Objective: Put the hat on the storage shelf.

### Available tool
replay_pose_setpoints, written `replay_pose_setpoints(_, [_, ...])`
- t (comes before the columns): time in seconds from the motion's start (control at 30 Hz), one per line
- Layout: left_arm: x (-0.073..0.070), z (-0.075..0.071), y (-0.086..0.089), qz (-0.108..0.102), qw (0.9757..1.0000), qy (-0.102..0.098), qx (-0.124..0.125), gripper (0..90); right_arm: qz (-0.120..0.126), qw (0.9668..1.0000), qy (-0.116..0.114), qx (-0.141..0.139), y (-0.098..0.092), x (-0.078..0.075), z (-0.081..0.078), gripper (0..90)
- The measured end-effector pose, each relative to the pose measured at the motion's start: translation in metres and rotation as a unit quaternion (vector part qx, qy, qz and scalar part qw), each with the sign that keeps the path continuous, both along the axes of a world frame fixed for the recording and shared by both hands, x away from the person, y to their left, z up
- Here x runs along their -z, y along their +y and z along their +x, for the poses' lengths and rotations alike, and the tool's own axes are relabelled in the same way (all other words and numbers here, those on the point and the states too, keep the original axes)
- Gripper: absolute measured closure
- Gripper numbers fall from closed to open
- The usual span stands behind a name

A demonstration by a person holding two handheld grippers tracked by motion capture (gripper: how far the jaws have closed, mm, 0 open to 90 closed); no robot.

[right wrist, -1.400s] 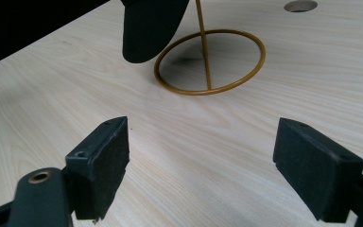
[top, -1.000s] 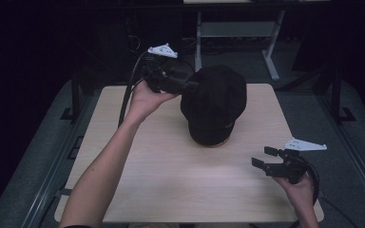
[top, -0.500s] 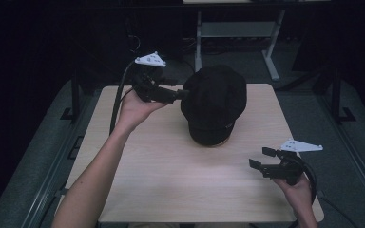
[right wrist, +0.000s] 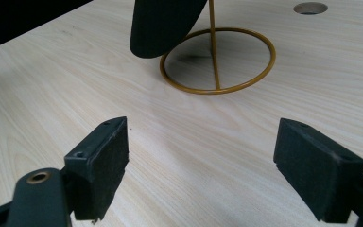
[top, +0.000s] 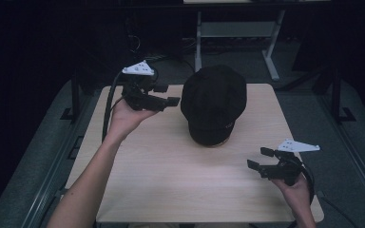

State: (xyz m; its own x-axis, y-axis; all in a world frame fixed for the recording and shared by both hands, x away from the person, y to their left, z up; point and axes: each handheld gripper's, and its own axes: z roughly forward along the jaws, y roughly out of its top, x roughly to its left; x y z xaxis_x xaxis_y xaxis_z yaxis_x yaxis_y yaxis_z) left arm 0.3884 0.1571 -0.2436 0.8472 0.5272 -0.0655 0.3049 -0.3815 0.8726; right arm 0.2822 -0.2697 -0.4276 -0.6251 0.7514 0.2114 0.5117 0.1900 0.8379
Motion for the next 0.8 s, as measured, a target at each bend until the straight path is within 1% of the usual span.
replay_pose_setpoints(0.17, [0.005,-0.004,0.01,-0.002,1.0,0.002,-0.004,29.0,-0.003,1.0,-0.002,-0.001,0.001,0.0,0.0,17.9])
replay_pose_setpoints(0.27, [0.009,-0.008,0.015,-0.01,0.9999,0.005,-0.008,28.9,-0.007,1.0,0.0,-0.004,0.002,0.0,0.0,17.9])
replay_pose_setpoints(0.33, [0.012,-0.01,0.019,-0.009,0.9999,0.008,-0.011,28.9,-0.009,0.9999,-0.002,-0.004,0.002,0.001,0.0,17.9])
replay_pose_setpoints(0.47, [0.016,-0.013,0.026,-0.014,0.9997,0.01,-0.015,28.8,-0.01,0.9999,-0.001,-0.003,0.003,0.001,0.0,17.9])
replay_pose_setpoints(0.63, [0.019,-0.018,0.033,-0.015,0.9996,0.01,-0.021,28.6,-0.009,0.9999,-0.001,-0.003,0.002,0.001,0.0,18.0])
replay_pose_setpoints(0.8, [0.022,-0.024,0.041,-0.015,0.9995,0.003,-0.029,28.5,-0.01,0.9999,-0.002,-0.004,0.002,0.001,0.0,17.9])
